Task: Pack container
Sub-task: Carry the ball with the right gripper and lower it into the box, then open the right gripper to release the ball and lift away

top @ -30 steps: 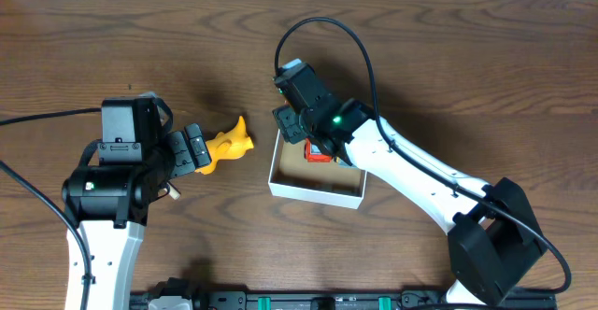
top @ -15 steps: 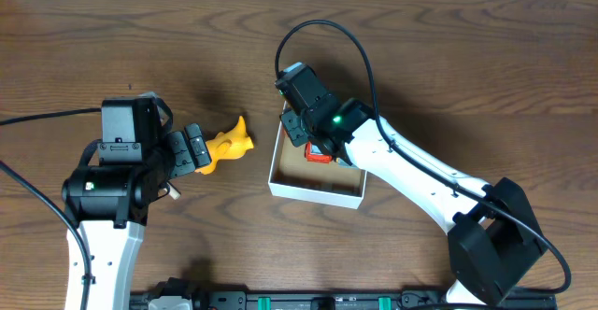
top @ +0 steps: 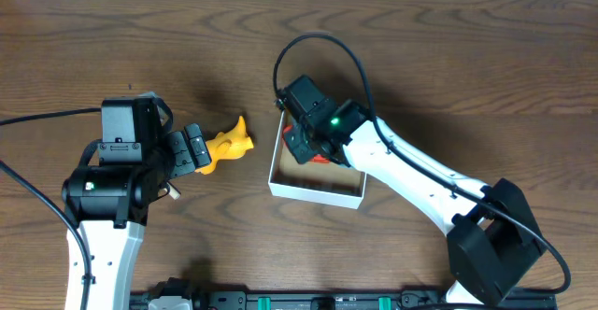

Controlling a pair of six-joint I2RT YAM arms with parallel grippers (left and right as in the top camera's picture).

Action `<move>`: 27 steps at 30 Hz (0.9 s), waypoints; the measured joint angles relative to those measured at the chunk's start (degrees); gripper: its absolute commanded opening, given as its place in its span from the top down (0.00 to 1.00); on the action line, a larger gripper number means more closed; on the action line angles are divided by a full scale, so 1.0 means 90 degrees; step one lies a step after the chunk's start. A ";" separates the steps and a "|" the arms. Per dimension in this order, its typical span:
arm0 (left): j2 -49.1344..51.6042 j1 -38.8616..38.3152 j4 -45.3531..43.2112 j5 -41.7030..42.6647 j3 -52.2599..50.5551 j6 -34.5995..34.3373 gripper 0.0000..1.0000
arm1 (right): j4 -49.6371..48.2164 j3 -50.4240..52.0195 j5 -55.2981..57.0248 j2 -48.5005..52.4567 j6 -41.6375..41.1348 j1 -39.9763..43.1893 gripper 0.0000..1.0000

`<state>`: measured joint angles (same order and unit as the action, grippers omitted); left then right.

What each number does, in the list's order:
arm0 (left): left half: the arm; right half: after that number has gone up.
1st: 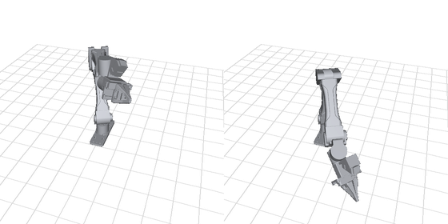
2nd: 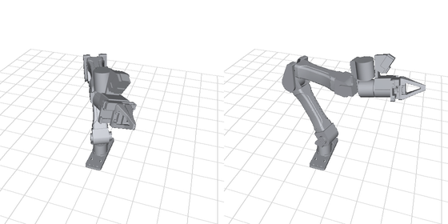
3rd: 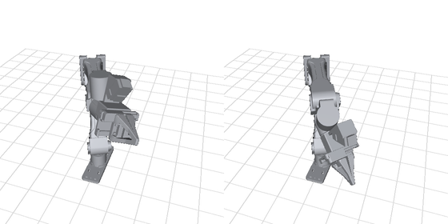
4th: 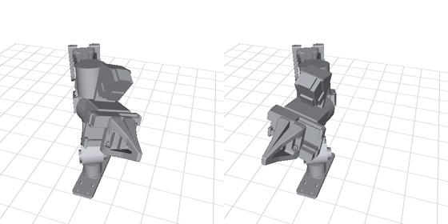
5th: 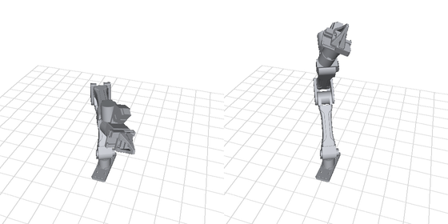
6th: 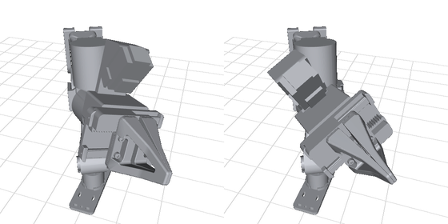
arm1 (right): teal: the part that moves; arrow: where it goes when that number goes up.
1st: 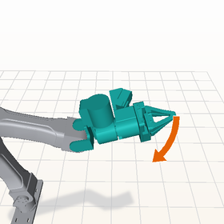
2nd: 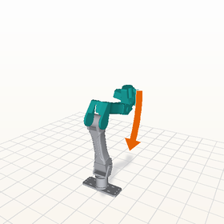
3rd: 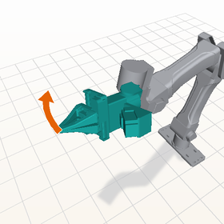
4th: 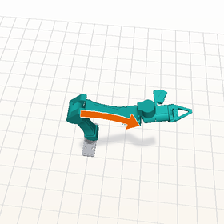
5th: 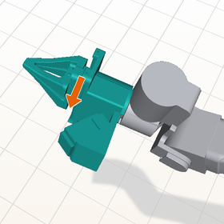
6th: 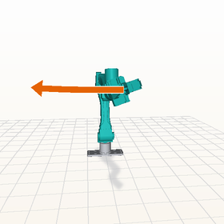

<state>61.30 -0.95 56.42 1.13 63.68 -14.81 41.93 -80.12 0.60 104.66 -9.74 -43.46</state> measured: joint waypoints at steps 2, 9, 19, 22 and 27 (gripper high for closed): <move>0.0000 0.0000 0.0000 -0.0002 0.0000 0.0000 0.02 | 0.0131 0.0000 -0.0313 0.0000 0.0180 -0.0022 0.99; 0.0000 0.0000 -0.0005 -0.0002 0.0000 0.0000 0.02 | 0.0617 0.0000 -0.1078 0.0000 0.0899 -0.0197 0.99; 0.0000 0.0000 -0.0005 -0.0002 0.0000 0.0000 0.02 | 0.0466 0.0000 -0.1001 0.0073 0.1139 -0.0255 0.99; 0.0000 0.0000 -0.0005 0.0000 0.0000 0.0000 0.02 | 0.0345 0.0000 -0.0838 0.0194 0.1149 -0.0255 0.99; 0.0000 0.0000 -0.0002 -0.0002 0.0000 0.0000 0.02 | 0.0228 0.0000 -0.0680 0.0498 0.1158 -0.0255 0.99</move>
<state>61.30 -0.95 56.40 1.10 63.68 -14.81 43.99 -80.12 -5.52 109.14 0.69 -45.76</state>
